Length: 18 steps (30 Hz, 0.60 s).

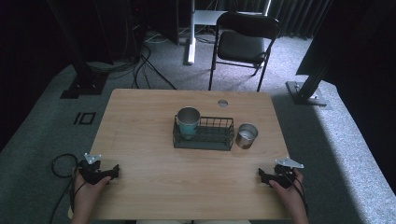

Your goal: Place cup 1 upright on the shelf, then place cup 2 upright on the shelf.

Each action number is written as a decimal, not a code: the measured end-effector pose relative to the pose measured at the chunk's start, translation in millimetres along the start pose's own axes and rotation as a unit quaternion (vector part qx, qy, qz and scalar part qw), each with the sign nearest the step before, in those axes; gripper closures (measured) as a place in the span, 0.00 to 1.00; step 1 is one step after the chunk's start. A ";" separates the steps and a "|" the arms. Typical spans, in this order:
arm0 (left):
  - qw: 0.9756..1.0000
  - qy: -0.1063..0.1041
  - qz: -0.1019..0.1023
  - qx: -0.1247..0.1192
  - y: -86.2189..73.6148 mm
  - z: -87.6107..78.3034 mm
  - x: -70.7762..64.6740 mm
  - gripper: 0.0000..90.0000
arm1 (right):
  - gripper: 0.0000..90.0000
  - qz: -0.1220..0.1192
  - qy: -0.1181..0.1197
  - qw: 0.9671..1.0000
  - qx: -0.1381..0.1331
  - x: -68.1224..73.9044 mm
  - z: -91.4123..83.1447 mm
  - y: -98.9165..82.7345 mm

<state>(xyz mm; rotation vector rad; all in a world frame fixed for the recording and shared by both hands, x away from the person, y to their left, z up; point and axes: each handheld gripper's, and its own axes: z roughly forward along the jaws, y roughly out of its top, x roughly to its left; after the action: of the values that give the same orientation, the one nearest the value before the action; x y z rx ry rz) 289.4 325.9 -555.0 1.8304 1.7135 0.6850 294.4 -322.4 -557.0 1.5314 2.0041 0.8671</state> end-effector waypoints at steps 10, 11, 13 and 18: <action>1.000 -0.001 -0.001 0.000 0.2 0.2 -0.3 0.01 | 0.13 0.000 0.001 1.000 0.000 -0.1 0.0 0.0; 1.000 -0.001 -0.001 0.000 0.2 0.2 -0.3 0.01 | 0.13 0.000 0.001 1.000 0.000 -0.1 0.0 0.0; 1.000 -0.001 -0.001 0.000 0.2 0.3 -0.3 0.01 | 0.13 -0.004 0.005 1.000 0.000 -0.5 -0.6 -0.5; 1.000 -0.001 -0.001 0.000 0.2 0.2 -0.2 0.01 | 0.13 -0.009 0.009 1.000 0.000 0.0 -1.9 -1.7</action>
<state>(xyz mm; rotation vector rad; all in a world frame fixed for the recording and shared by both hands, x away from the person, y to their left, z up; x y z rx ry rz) 289.7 325.6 -555.0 1.8288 1.7138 0.6836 291.9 -323.1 -556.9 1.5091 2.0279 0.8758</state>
